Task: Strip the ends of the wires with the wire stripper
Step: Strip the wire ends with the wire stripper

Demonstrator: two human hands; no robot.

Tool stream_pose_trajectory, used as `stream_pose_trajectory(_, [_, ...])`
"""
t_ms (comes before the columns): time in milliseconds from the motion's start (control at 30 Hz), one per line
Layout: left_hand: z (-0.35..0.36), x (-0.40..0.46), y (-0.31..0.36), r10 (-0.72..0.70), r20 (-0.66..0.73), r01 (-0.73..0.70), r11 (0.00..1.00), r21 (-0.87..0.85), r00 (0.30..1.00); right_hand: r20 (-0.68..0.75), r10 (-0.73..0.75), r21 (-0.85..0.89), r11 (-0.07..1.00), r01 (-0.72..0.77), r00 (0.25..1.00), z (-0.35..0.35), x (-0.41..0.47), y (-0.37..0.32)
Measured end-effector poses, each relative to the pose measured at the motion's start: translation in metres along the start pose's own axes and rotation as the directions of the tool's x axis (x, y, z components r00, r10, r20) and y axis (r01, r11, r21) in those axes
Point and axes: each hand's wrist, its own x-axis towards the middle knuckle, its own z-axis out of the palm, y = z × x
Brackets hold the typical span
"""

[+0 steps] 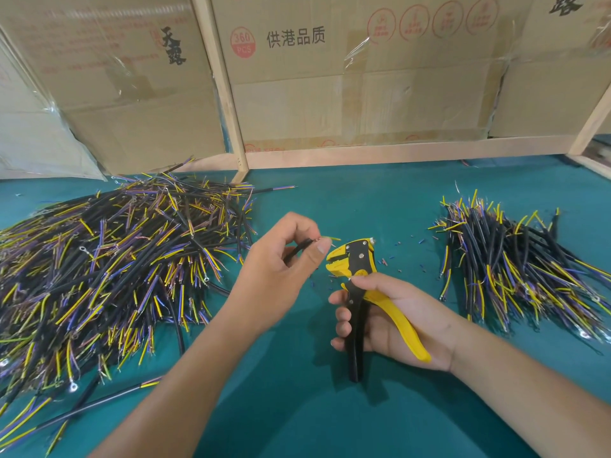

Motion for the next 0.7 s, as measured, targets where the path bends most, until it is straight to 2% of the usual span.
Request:
stream_pose_trajectory(167, [0.001, 0.002, -0.004, -0.044, -0.069, 0.046, 0.999, 0.017, 0.997, 0.021, -0.003, 0.007, 1.0, 0.003, 1.0, -0.004, 0.001, 0.001])
stream_pose_trajectory(333, [-0.001, 0.003, -0.009, -0.108, -0.168, 0.137, 0.976, 0.168, 0.98, 0.046, -0.014, 0.003, 1.0, 0.014, 0.999, -0.01, 0.007, 0.003])
stream_pose_trajectory(567, [-0.003, 0.004, -0.013, -0.219, -0.04, 0.222, 0.964, 0.143, 0.975, 0.029, -0.075, -0.048, 0.996, 0.076, 0.997, -0.011, 0.005, 0.0])
stream_pose_trajectory(700, [-0.007, 0.005, -0.017, -0.199, 0.008, 0.194, 0.964, 0.181, 0.98, 0.063, -0.132, -0.053, 0.989, 0.136, 0.989, -0.011, -0.006, -0.008])
